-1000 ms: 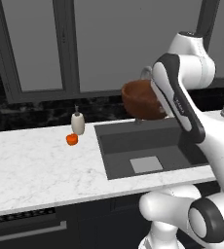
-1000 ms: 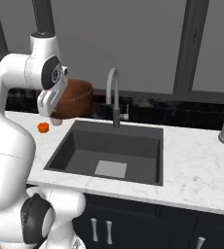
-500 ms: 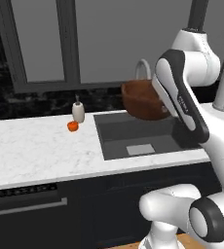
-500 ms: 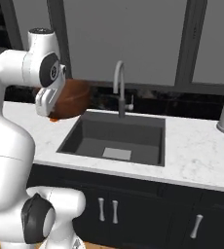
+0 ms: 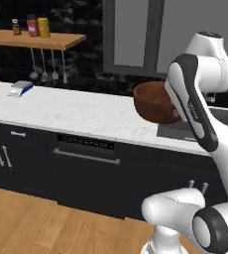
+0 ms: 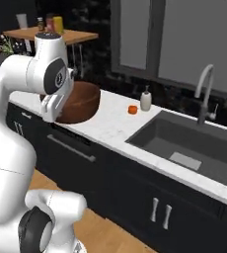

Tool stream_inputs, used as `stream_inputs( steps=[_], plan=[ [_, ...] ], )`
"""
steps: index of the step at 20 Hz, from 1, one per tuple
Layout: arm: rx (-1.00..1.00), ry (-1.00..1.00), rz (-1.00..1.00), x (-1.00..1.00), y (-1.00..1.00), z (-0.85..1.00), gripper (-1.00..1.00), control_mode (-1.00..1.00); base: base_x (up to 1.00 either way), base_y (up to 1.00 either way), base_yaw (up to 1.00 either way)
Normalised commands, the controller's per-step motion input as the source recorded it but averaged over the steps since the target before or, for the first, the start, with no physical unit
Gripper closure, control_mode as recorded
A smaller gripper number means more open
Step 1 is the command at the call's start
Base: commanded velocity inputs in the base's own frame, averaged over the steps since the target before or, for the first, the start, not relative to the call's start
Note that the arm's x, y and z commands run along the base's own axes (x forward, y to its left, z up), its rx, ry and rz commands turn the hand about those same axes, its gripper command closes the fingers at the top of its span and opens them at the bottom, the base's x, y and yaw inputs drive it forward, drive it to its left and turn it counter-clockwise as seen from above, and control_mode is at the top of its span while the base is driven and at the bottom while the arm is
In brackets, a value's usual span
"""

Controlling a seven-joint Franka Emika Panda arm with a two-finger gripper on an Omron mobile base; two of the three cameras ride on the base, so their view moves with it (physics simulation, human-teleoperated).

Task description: Pick the sweet potato from the sink and place it in the bowl. Then pick the bowl and place it in the microwave. Then close the microwave door and press the start button.

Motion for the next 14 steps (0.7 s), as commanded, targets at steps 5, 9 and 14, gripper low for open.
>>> stream_inputs(
  steps=[5,9,14],
  plan=[
    [0.0,0.0,0.0,0.0,0.0,0.0,1.0,1.0,0.0,0.0,1.0],
    [0.0,0.0,0.0,0.0,0.0,0.0,1.0,1.0,0.0,0.0,1.0],
    [0.0,0.0,0.0,0.0,0.0,0.0,1.0,1.0,0.0,0.0,1.0]
  ],
)
